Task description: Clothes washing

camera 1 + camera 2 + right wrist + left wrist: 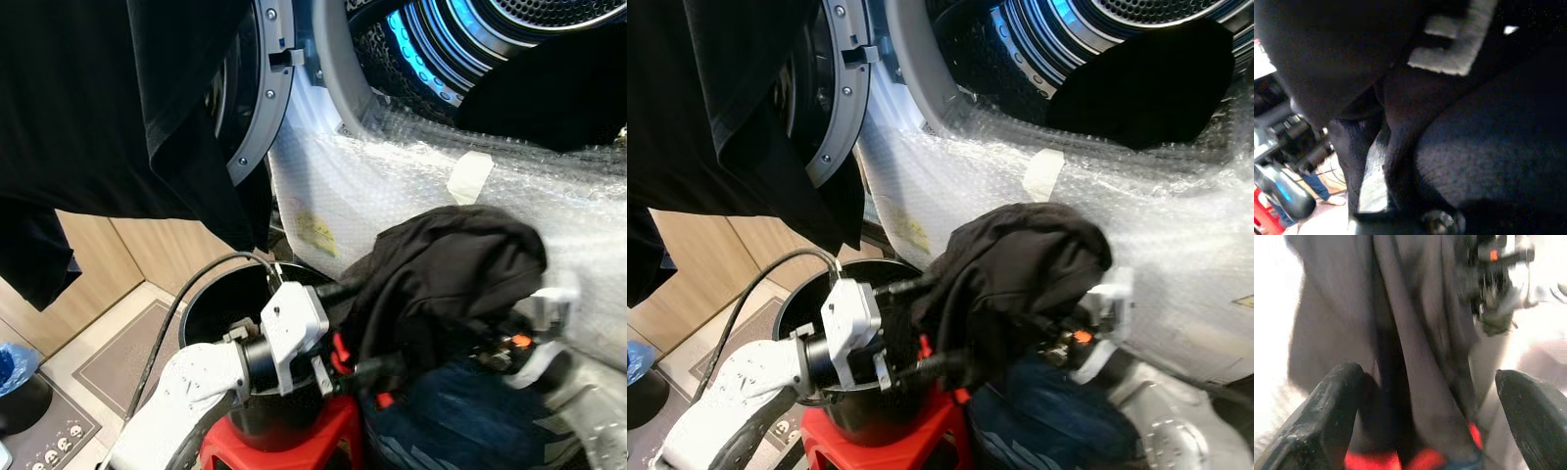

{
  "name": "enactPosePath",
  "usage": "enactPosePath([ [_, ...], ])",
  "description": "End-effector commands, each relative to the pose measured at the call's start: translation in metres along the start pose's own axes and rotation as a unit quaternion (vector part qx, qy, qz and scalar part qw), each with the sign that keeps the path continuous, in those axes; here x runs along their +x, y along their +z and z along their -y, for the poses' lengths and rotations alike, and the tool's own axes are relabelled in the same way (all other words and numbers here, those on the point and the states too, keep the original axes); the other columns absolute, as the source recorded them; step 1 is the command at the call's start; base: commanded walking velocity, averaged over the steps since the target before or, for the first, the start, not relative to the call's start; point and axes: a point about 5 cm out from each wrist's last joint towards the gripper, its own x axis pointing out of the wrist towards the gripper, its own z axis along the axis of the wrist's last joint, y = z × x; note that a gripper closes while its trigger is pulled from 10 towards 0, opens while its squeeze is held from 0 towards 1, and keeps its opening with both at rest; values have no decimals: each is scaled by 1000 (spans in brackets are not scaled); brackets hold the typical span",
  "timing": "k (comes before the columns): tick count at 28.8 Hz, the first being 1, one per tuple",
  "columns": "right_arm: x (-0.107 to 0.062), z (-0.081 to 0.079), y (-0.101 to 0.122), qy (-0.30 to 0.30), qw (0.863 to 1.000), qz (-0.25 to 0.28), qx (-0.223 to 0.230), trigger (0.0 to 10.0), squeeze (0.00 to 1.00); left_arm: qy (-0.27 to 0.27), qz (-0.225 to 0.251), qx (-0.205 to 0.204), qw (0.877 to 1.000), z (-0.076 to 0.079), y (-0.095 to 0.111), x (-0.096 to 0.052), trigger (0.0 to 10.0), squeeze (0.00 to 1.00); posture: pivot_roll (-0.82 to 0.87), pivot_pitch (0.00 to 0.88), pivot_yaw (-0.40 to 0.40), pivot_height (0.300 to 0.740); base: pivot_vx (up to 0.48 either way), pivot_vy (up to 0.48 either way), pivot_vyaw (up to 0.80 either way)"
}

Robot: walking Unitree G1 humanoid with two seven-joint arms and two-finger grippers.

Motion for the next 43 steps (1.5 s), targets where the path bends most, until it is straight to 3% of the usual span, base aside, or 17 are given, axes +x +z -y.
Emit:
enactPosePath([
  [1, 4, -7, 19, 35, 999, 21, -26, 0, 0, -14, -2, 1, 1000, 3, 4, -3, 10000, 1000, -83, 34, 66, 740, 0, 0, 0],
  [8, 7, -11, 65, 86, 992, 46, -77, 0, 0, -7, -45, -5, 999, 4, -10, -11, 10000, 1000, -82, 45, 64, 740, 0, 0, 0],
  [9, 8, -11, 71, 93, 991, 49, -82, 0, 0, -3, -47, -3, 999, 4, -11, -11, 10000, 745, -82, 48, 62, 740, 0, 0, 0],
  [10, 10, -13, 80, 103, 989, 53, -93, 0, 0, 1, -49, 0, 999, 3, -11, -10, 10000, 0, -81, 50, 60, 740, 0, 0, 0],
  [11, 10, -13, 84, 106, 988, 55, -98, 0, 0, 2, -49, 1, 999, 4, -12, -10, 10000, 0, -81, 53, 58, 740, 0, 0, 0],
  [12, 11, -13, 88, 111, 987, 57, -102, 6980, 0, 4, -51, 5, 999, 4, -12, -10, 10000, 0, -82, 58, 55, 740, 0, 0, 0],
  [13, 12, -14, 93, 119, 986, 58, -106, 7804, 0, 5, -53, 8, 999, 4, -13, -10, 10000, 0, -82, 60, 54, 740, 0, 0, 0],
  [14, 14, -16, 99, 130, 983, 59, -111, 10000, 0, 5, -55, 11, 998, 5, -13, -11, 10000, 0, -81, 64, 53, 740, 0, 0, 0],
  [27, 47, -18, 174, 191, 971, 30, -139, 10000, 0, 21, -69, 7, 997, 14, -20, -13, 10000, 0, -83, 125, 19, 740, 0, 0, 0],
  [30, 63, -12, 196, 161, 976, 33, -140, 10000, 0, 26, -73, -1, 997, 20, -22, -13, 10000, 0, -84, 153, 6, 740, 0, 0, 0],
  [32, 92, 4, 216, 81, 987, 18, -140, 10000, 0, 30, -76, -15, 997, 29, -23, -15, 10000, 0, -86, 185, -13, 740, 0, 0, 0],
  [36, 120, 29, 232, -77, 990, 11, -118, 10000, 0, 35, -76, -25, 996, 35, -24, -14, 10000, 0, -84, 202, -28, 740, 0, 0, 0],
  [38, 122, 46, 243, -203, 971, 31, -121, 10000, 0, 38, -77, -29, 996, 37, -24, -14, 10000, 0, -82, 204, -35, 740, 0, 0, 0],
  [39, 120, 54, 252, -284, 949, 59, -123, 10000, 0, 40, -78, -30, 996, 38, -24, -14, 10000, 0, -80, 201, -37, 740, 0, 0, 0],
  [40, 118, 56, 255, -301, 944, 73, -112, 10000, 0, 40, -78, -30, 996, 39, -24, -14, 10000, 0, -80, 200, -38, 740, 0, 0, 0],
  [42, 107, 63, 271, -423, 887, 113, -147, 10000, 0, 42, -76, -30, 996, 39, -24, -13, 10000, 0, -80, 195, -39, 740, 0, 0, 0],
  [43, 107, 63, 271, -423, 887, 113, -147, 10000, 0, 42, -76, -30, 996, 39, -24, -13, 10000, 0, -80, 195, -39, 740, 0, 0, 0],
])
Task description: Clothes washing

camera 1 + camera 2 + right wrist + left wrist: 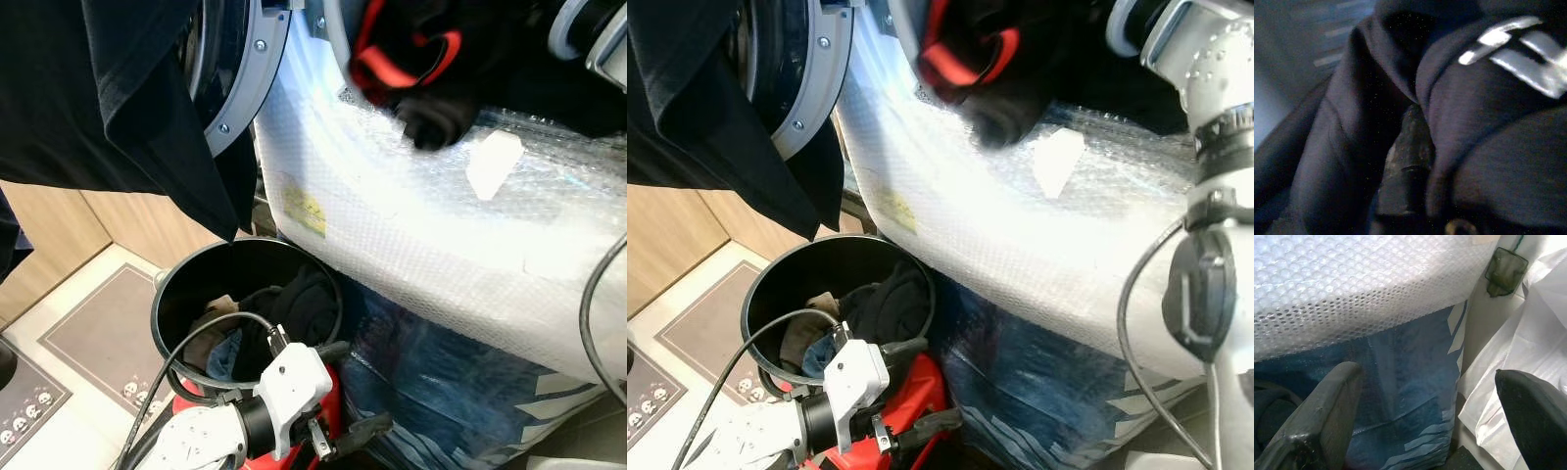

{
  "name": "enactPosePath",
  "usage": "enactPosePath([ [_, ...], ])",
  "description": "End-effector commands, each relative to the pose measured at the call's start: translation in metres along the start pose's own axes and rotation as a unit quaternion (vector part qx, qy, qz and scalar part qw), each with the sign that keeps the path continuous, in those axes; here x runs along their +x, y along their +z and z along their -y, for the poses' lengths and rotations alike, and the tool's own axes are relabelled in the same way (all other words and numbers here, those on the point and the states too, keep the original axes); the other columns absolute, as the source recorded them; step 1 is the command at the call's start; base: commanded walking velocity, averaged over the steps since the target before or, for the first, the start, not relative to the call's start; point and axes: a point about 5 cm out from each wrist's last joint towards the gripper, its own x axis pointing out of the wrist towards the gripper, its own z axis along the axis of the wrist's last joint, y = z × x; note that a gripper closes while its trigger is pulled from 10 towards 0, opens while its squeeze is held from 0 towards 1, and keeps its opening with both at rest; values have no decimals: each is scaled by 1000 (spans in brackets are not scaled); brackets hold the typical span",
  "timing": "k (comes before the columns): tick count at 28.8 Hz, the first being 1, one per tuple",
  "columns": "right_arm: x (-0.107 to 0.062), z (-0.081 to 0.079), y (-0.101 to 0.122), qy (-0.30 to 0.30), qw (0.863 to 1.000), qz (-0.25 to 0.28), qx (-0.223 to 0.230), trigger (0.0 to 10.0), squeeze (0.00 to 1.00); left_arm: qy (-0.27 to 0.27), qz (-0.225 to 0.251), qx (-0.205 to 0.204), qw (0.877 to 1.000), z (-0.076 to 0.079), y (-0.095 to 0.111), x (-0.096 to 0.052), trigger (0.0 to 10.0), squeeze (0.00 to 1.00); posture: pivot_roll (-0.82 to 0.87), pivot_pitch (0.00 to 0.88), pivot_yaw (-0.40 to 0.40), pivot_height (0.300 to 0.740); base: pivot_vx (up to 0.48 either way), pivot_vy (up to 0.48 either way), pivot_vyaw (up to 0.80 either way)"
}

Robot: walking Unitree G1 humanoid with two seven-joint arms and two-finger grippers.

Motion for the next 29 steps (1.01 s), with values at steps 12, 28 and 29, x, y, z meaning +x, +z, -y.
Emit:
enactPosePath([
  [12, -17, 38, 37, -261, 961, 61, -73, 10000, 0, 3, 6, 6, 1000, 1, 4, 2, 10000, 0, -76, 186, -35, 740, 0, 0, 0],
  [28, -11, 31, 22, -234, 961, -18, -144, 10000, 1000, 3, 5, 13, 1000, -3, 6, 2, 10000, 0, -83, 178, -20, 740, 0, 0, 0],
  [29, -11, 30, 21, -227, 962, -25, -151, 10000, 1000, 3, 5, 14, 1000, -3, 6, 2, 10000, 0, -86, 176, -15, 740, 0, 0, 0],
])
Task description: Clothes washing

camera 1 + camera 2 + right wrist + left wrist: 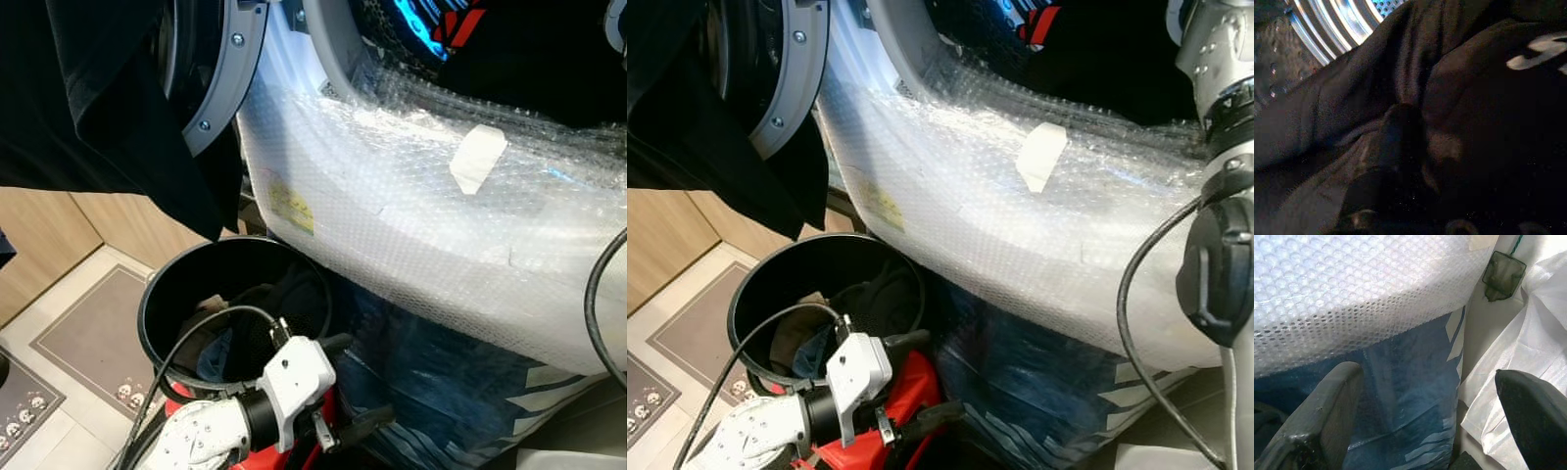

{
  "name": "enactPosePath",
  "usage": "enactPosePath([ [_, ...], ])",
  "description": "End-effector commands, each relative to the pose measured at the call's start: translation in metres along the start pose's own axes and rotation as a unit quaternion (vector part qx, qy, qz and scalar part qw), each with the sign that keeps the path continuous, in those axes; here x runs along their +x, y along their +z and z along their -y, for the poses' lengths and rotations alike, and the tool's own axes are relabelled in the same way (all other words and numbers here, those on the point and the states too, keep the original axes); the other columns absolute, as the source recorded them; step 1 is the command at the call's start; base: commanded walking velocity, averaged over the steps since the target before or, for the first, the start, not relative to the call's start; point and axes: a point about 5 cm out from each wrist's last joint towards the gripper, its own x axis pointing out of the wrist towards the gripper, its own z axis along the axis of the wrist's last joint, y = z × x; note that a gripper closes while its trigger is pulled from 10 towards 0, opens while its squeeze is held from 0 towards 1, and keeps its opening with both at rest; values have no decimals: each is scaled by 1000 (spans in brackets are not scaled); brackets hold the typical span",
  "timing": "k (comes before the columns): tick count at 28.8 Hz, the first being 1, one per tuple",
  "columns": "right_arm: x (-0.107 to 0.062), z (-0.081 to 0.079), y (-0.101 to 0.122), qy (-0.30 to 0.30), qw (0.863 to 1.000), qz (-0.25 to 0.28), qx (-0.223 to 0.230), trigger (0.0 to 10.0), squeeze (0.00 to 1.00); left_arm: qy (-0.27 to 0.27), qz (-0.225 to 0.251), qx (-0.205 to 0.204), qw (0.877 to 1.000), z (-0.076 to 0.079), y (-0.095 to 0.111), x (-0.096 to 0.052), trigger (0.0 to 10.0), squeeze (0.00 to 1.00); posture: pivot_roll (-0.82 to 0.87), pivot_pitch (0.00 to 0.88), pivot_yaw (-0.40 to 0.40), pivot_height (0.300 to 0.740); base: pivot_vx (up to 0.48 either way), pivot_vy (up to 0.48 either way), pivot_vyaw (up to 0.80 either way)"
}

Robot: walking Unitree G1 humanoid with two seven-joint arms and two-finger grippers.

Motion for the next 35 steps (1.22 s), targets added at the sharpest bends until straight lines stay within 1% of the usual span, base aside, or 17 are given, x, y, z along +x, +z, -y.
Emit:
enactPosePath([
  [1, -5, 6, 17, -3, 1000, 21, -8, 10000, 1000, -1, -4, 2, 1000, 0, 0, -1, 10000, 0, -86, 176, -15, 740, 0, 0, 0],
  [2, -5, 5, 16, 7, 1000, 14, -21, 10000, 1000, -2, -3, 3, 1000, -1, 0, -1, 10000, 0, -90, 174, -11, 740, 0, 0, 0],
  [6, -6, 5, 13, 26, 999, -1, -38, 10000, 1000, -4, -3, 5, 1000, -2, 0, 0, 10000, 0, -95, 171, -4, 740, 0, 0, 0],
  [9, -7, 14, 12, 21, 999, -3, -42, 10000, 1000, -6, -3, 8, 1000, -3, 0, 1, 10000, 0, -100, 168, -2, 740, 0, 0, 0],
  [12, -8, 18, 10, 17, 999, -1, -32, 10000, 1000, -7, -3, 10, 1000, -3, 0, 1, 10000, 0, -100, 165, -4, 740, 0, 0, 0],
  [13, -8, 20, 7, 16, 1000, -3, -21, 10000, 1000, -7, -3, 11, 1000, -3, 0, 2, 10000, 0, -101, 165, -3, 740, 0, 0, 0],
  [14, -8, 20, 7, 16, 1000, -3, -21, 10000, 1000, -7, -3, 11, 1000, -3, 0, 2, 10000, 0, -101, 165, -3, 740, 0, 0, 0],
  [16, -9, 20, 4, 23, 1000, -7, -5, 10000, 1000, -8, -3, 12, 1000, -2, 0, 3, 10000, 0, -102, 163, -1, 740, 0, 0, 0],
  [19, -16, 18, 0, 41, 999, -7, -3, 10000, 1000, -9, -3, 14, 1000, -2, 0, 3, 10000, 0, -100, 157, -5, 740, 0, 0, 0],
  [20, -21, 16, -1, 51, 999, -2, 2, 10000, 1000, -9, -3, 16, 1000, -3, 0, 3, 10000, 0, -100, 153, -4, 740, 0, 0, 0],
  [24, -28, 15, -2, 59, 998, 6, 9, 10000, 1000, -8, -2, 17, 1000, -3, 0, 4, 10000, 0, -99, 150, -5, 740, 0, 0, 0],
  [26, -36, 16, -1, 74, 997, 17, 15, 10000, 1000, -8, -1, 17, 1000, -3, 1, 4, 10000, 0, -101, 144, -3, 740, 0, 0, 0],
  [27, -44, 17, 0, 89, 995, 29, 26, 10000, 867, -10, 0, 17, 1000, -2, 1, 5, 10000, 0, -103, 139, -2, 740, 0, 0, 0],
  [28, -44, 17, 0, 89, 995, 29, 26, 10000, 867, -10, 0, 17, 1000, -2, 1, 5, 10000, 0, -103, 139, -2, 740, 0, 0, 0],
  [29, -50, 19, 0, 92, 995, 40, 29, 10000, 0, -12, 0, 17, 1000, -2, 0, 5, 10000, 0, -104, 138, -2, 740, 0, 0, 0],
  [35, -72, 21, 0, 110, 991, 69, 37, 10000, 0, -15, 1, 21, 1000, -3, 0, 6, 10000, 0, -112, 127, 5, 740, 0, 0, 0],
])
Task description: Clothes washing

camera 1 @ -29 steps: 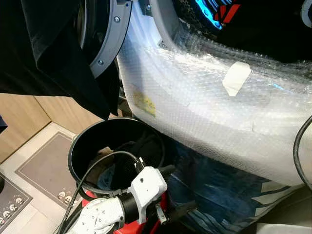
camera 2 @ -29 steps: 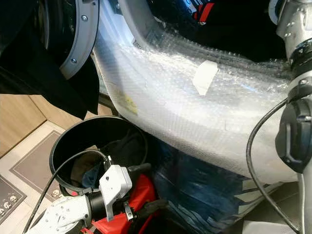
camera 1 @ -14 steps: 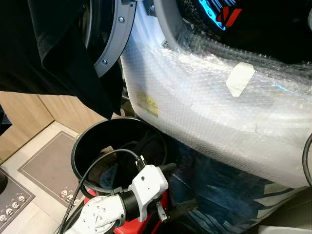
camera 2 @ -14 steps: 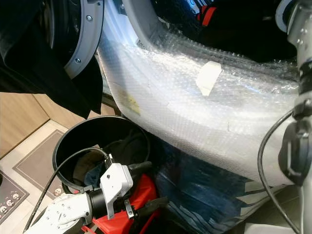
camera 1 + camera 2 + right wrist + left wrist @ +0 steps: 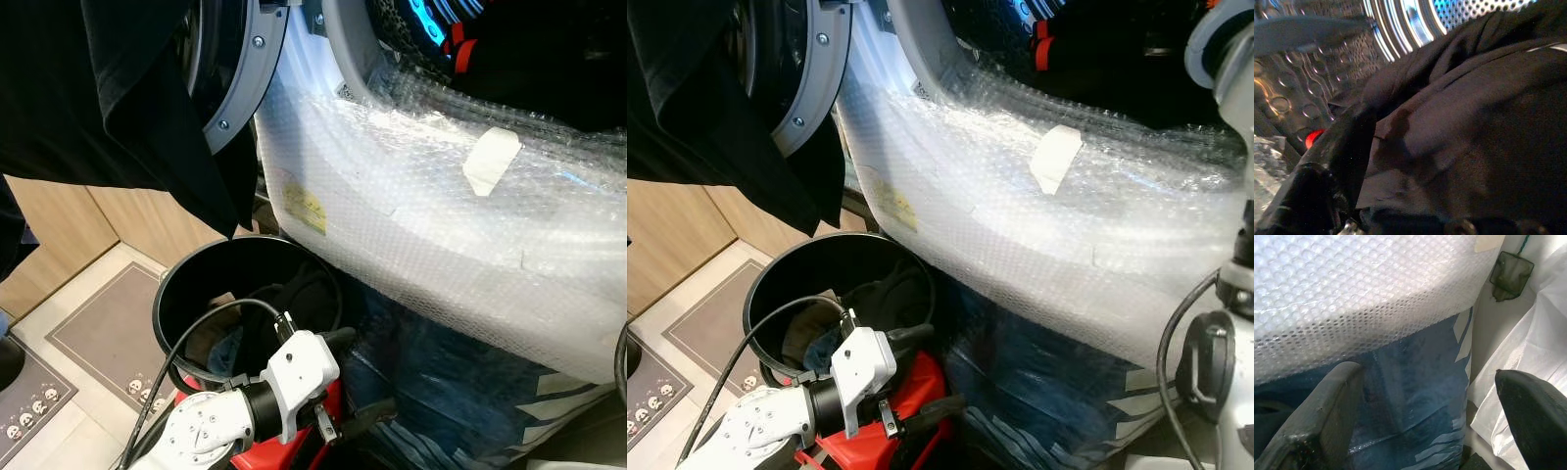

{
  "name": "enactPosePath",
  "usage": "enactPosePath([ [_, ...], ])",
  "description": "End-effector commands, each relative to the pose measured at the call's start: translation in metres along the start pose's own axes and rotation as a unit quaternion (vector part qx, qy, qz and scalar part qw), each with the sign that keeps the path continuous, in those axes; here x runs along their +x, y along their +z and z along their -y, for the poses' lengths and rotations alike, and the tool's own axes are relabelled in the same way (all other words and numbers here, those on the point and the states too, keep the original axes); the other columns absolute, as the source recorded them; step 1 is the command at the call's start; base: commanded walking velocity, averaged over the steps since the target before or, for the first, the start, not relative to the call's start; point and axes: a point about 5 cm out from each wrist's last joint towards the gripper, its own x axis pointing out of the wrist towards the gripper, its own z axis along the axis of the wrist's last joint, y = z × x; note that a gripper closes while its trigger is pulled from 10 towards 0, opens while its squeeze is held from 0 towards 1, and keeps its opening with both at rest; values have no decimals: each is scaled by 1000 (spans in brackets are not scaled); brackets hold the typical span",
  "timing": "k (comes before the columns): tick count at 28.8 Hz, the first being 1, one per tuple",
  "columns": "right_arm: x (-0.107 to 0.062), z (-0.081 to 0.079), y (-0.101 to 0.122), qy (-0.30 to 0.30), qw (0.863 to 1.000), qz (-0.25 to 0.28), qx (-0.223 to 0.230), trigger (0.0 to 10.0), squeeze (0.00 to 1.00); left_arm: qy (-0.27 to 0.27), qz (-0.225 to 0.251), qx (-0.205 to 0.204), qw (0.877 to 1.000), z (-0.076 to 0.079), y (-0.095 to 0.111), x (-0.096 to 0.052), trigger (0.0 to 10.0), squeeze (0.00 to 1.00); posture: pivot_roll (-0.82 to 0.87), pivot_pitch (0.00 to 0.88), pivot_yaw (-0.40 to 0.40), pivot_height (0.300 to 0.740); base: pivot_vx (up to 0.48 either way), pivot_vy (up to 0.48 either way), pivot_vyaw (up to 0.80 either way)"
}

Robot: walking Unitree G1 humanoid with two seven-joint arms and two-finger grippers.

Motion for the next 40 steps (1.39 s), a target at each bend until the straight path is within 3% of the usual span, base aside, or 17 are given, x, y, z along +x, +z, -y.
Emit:
enactPosePath([
  [1, -15, 0, 12, 6, 999, 38, 1, 10000, 0, -7, -3, 7, 1000, 1, -1, 1, 10000, 0, -116, 123, 7, 740, 0, 0, 0],
  [14, -51, -11, -6, 66, 996, 32, -46, 10000, 0, -15, 0, 15, 1000, -2, -1, 4, 10000, 0, -129, 103, 17, 740, 0, 0, 0],
  [18, -54, -15, -11, 77, 995, 18, -57, 10000, 0, -16, 0, 16, 1000, -4, -1, 4, 10000, 0, -136, 102, 22, 740, 0, 0, 0],
  [22, -51, -26, -16, 85, 996, 0, -40, 10000, 0, -18, 1, 17, 1000, -4, -1, 5, 10000, 0, -142, 106, 23, 740, 0, 0, 0],
  [24, -43, -38, -28, 60, 997, -21, -32, 10000, 0, -18, 2, 19, 1000, -5, 0, 5, 10000, 0, -144, 112, 19, 740, 0, 0, 0],
  [27, -42, -42, -31, 43, 998, -16, -44, 10000, 0, -17, 3, 19, 1000, -5, 0, 6, 10000, 0, -144, 114, 17, 740, 0, 0, 0],
  [29, -39, -48, -39, 31, 999, -36, -19, 10000, 0, -15, 3, 20, 1000, -5, 0, 6, 10000, 0, -140, 119, 12, 740, 0, 0, 0],
  [31, -34, -59, -42, -26, 999, -21, -16, 10000, 0, -11, 4, 16, 1000, -4, 0, 6, 10000, 0, -139, 126, 8, 740, 0, 0, 0],
  [36, -33, -68, -47, -68, 997, -14, -34, 10000, 0, -8, 4, 14, 1000, -4, 0, 5, 10000, 0, -139, 132, 4, 740, 0, 0, 0],
  [40, -35, -76, -53, -120, 992, -20, -14, 10000, 0, -3, 4, 14, 1000, -5, 0, 4, 10000, 0, -142, 137, 1, 740, 0, 0, 0],
])
